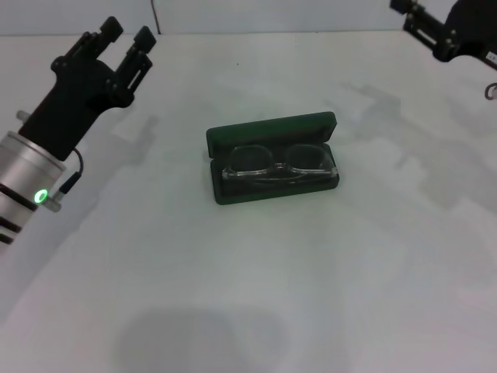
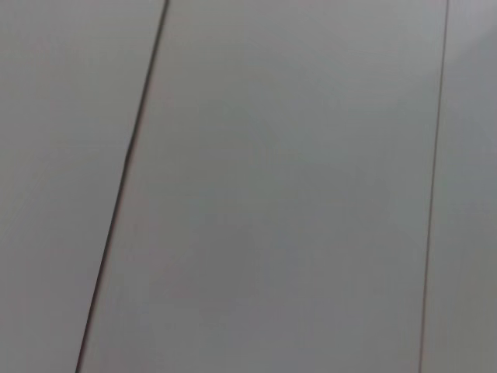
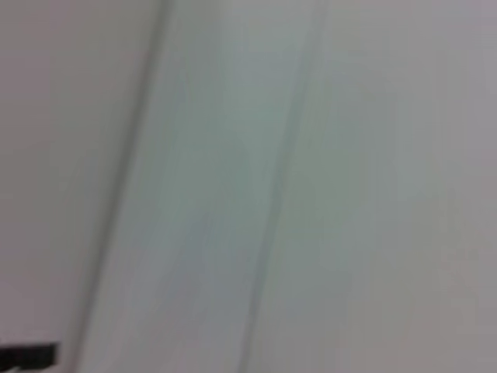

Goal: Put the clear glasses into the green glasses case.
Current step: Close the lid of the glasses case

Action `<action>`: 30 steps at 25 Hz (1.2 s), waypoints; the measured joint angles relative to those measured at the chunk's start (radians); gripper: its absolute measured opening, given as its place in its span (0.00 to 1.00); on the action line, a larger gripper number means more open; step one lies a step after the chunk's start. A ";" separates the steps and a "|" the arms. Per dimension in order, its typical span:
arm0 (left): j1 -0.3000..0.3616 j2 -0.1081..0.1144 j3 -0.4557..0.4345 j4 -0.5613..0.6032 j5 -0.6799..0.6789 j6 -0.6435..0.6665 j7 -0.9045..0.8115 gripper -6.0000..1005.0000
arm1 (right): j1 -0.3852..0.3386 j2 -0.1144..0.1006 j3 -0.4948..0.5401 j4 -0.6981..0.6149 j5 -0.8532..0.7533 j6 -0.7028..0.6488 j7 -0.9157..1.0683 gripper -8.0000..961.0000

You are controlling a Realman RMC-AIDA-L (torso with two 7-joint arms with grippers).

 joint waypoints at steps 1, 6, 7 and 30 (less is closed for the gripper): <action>0.000 -0.001 0.000 0.017 -0.013 -0.009 0.038 0.56 | 0.008 0.001 0.000 0.039 0.043 -0.006 -0.020 0.50; 0.014 -0.004 0.000 0.098 -0.086 -0.040 0.187 0.56 | 0.051 0.005 -0.005 0.224 0.244 -0.060 -0.148 0.50; 0.017 -0.006 0.000 0.112 -0.107 -0.044 0.210 0.56 | 0.060 0.005 -0.005 0.255 0.267 -0.071 -0.171 0.50; -0.036 0.008 0.001 0.100 -0.196 -0.179 0.033 0.64 | 0.108 -0.034 -0.129 0.347 0.366 -0.057 -0.217 0.76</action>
